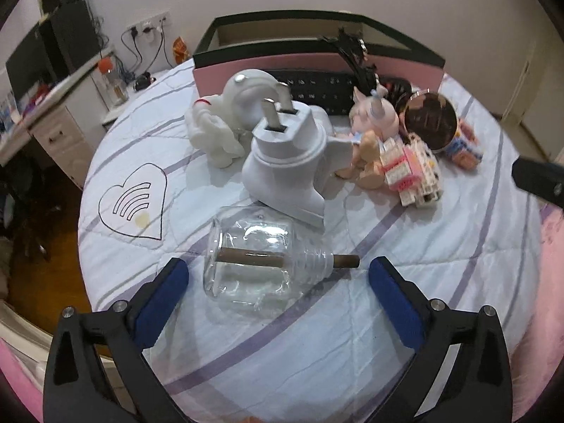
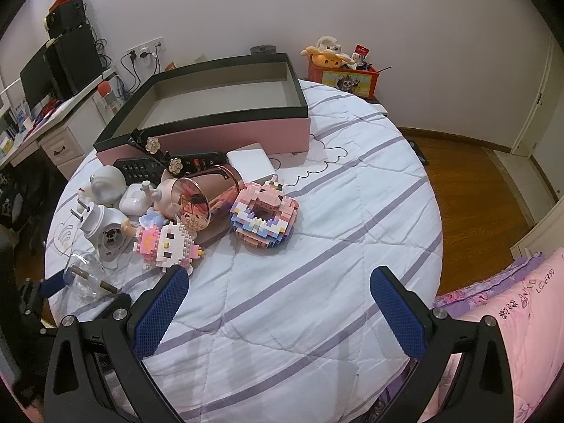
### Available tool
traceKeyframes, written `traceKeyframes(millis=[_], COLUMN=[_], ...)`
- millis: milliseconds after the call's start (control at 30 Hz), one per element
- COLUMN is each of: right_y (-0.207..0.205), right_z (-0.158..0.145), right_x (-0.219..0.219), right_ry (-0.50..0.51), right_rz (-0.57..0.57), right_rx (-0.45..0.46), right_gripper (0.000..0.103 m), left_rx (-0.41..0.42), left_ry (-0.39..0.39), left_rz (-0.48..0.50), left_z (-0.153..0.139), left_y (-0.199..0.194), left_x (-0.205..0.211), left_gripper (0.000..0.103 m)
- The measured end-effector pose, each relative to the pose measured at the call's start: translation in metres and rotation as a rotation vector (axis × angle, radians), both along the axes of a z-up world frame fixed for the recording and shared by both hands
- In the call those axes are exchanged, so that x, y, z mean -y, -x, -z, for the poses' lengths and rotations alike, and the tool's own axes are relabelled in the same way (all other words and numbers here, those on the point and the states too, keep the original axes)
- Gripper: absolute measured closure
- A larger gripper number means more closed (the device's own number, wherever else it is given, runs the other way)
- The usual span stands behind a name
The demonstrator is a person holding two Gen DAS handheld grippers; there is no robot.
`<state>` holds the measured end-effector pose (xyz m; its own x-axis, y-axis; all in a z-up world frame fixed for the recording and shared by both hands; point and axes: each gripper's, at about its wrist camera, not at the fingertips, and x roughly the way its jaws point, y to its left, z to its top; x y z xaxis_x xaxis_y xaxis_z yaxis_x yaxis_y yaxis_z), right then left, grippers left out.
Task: Organize rigid objects
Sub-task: 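Grasp the clear glass bottle with the left gripper while the right gripper approaches the lego donut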
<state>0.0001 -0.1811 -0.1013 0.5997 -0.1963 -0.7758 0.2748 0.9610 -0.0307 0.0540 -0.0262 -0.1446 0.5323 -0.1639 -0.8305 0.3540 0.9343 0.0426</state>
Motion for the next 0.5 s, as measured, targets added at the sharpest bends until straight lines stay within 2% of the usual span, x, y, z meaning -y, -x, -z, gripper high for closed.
traceKeyframes(millis=[200, 267, 400, 500], right_y=[-0.001, -0.002, -0.004, -0.006], right_z=[0.001, 0.001, 0.002, 0.004], right_x=[0.003, 0.003, 0.001, 0.0], right_ry=[0.0, 0.0, 0.001, 0.002], right_rz=[0.005, 0.003, -0.006, -0.014], right_rx=[-0.002, -0.003, -0.005, -0.004], right_gripper=[0.0, 0.0, 0.0, 0.0], left_rx=[-0.007, -0.005, -0.001, -0.016], left_ry=[0.062, 0.073, 0.106, 0.142], left_rz=[-0.009, -0.014, -0.034, -0.035], left_z=[-0.001, -0.002, -0.007, -0.007], left_y=[-0.006, -0.007, -0.008, -0.01], left_x=[-0.009, -0.011, -0.019, -0.024], left_gripper=[0.001, 0.005, 0.026, 0.026])
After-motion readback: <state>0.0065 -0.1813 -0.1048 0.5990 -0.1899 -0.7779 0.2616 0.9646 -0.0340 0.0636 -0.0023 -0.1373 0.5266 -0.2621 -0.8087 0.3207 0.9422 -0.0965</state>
